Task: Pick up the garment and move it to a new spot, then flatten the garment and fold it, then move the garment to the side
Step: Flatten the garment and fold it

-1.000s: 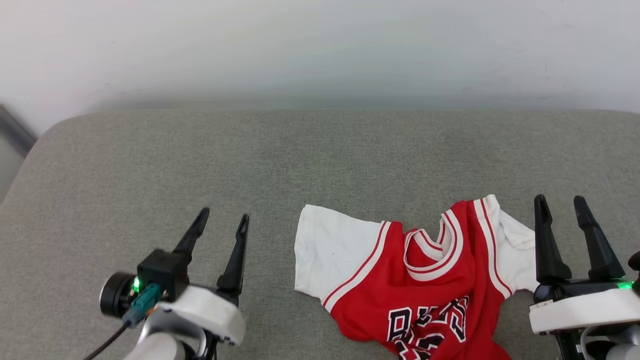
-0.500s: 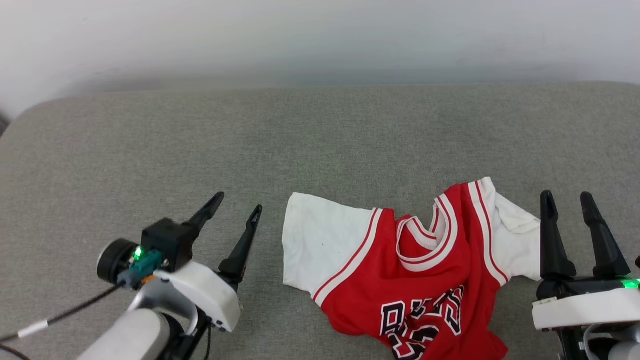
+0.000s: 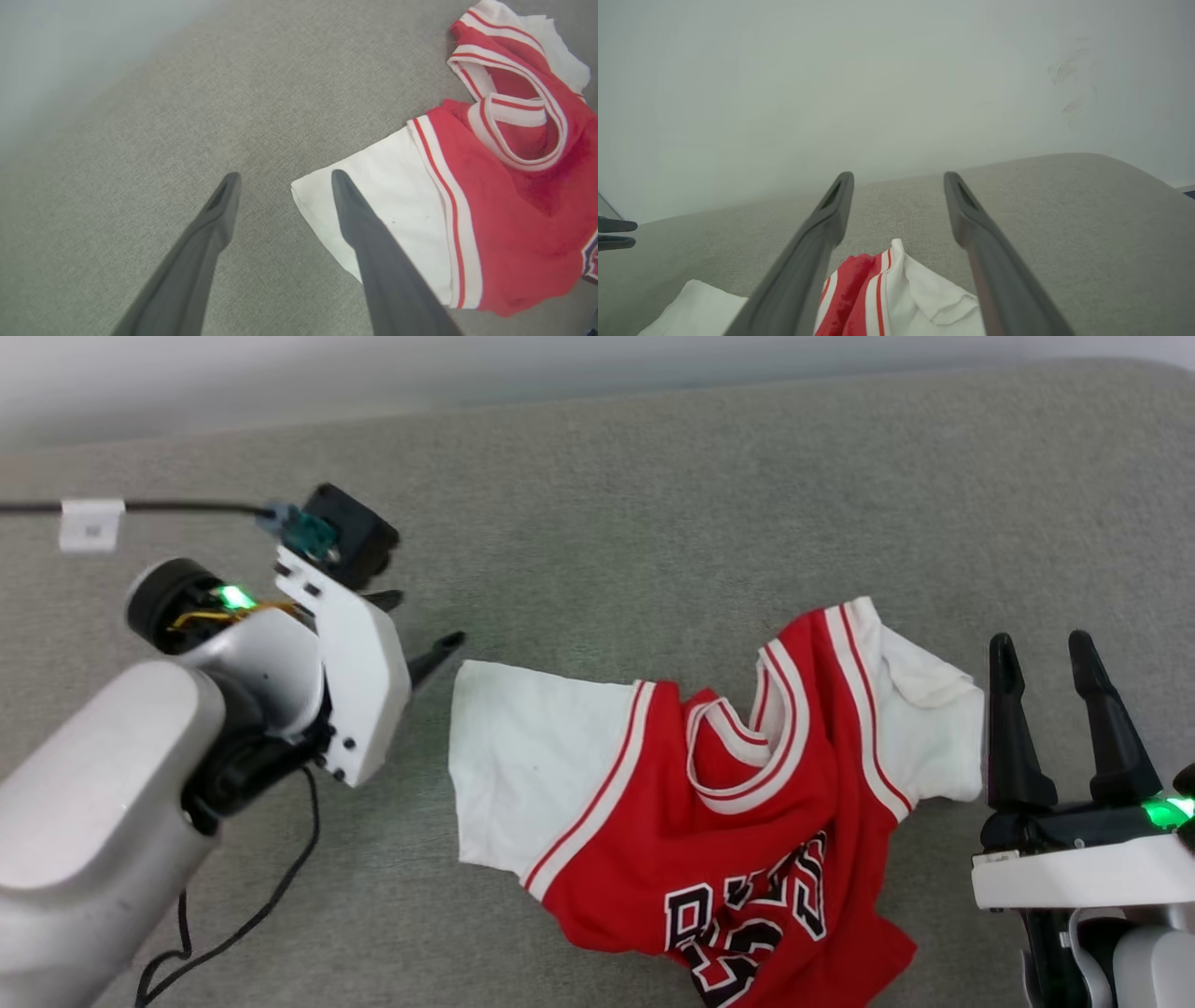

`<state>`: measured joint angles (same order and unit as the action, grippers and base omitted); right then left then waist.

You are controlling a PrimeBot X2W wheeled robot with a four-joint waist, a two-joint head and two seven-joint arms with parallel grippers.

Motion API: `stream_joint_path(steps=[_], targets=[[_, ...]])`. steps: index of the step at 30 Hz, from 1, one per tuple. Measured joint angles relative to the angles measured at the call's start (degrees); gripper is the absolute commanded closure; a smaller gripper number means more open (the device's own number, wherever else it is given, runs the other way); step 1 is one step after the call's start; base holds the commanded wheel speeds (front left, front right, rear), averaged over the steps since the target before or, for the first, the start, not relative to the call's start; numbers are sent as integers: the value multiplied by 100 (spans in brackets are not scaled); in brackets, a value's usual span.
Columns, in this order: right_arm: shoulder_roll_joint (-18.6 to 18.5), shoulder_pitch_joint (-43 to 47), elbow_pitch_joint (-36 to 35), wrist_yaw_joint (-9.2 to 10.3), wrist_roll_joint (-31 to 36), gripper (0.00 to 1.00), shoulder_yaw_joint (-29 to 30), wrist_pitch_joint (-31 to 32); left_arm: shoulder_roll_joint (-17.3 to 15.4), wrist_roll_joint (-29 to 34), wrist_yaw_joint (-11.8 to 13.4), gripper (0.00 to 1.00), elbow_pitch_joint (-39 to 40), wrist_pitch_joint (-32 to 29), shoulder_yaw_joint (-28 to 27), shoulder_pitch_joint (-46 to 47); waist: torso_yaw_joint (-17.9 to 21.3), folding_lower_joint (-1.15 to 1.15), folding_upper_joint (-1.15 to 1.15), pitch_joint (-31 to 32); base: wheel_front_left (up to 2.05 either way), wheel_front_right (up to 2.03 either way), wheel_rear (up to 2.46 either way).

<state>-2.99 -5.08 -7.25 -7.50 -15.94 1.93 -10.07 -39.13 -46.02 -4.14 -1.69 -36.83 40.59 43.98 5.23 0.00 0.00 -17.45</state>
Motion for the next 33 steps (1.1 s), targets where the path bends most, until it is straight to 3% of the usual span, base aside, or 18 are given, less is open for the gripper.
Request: stream_joint_path(steps=[8, 17, 18, 19, 20, 28, 33], targets=[[1, -121, 53, 0, -119, 0, -54, -111, -19, -599, -153, 0, -592, -1192, 222, 373, 392, 0, 0, -346, 0, 0, 0], [1, -181, 151, 0, -214, 0, -109, -258, 63, -243, -193, 0, -1147, -990, 471, 437, 632, 0, 0, -645, 0, 0, 0], [1, -181, 158, 0, -218, 0, -105, -260, 90, -194, -198, 14, -1226, -937, 515, 437, 640, 0, 0, -662, 0, 0, 0], [1, -181, 169, 0, -218, 0, -103, -272, 113, -208, -214, 71, -1287, -917, 536, 433, 645, 0, 0, -670, 0, 0, 0], [1, -182, 178, 0, -218, 0, -103, -277, 130, -235, -227, 100, -1350, -836, 527, 425, 645, 0, 0, -671, 0, 0, 0], [8, -167, 246, 0, -96, 0, 66, -60, 272, -261, -187, 100, -1793, 87, 338, 161, 482, 0, 0, -410, 0, 0, 0], [8, -76, 162, 0, 78, 0, 215, 410, -19, -159, 14, 100, -1727, 691, 96, -39, 301, 0, 0, -90, 0, 0, 0]])
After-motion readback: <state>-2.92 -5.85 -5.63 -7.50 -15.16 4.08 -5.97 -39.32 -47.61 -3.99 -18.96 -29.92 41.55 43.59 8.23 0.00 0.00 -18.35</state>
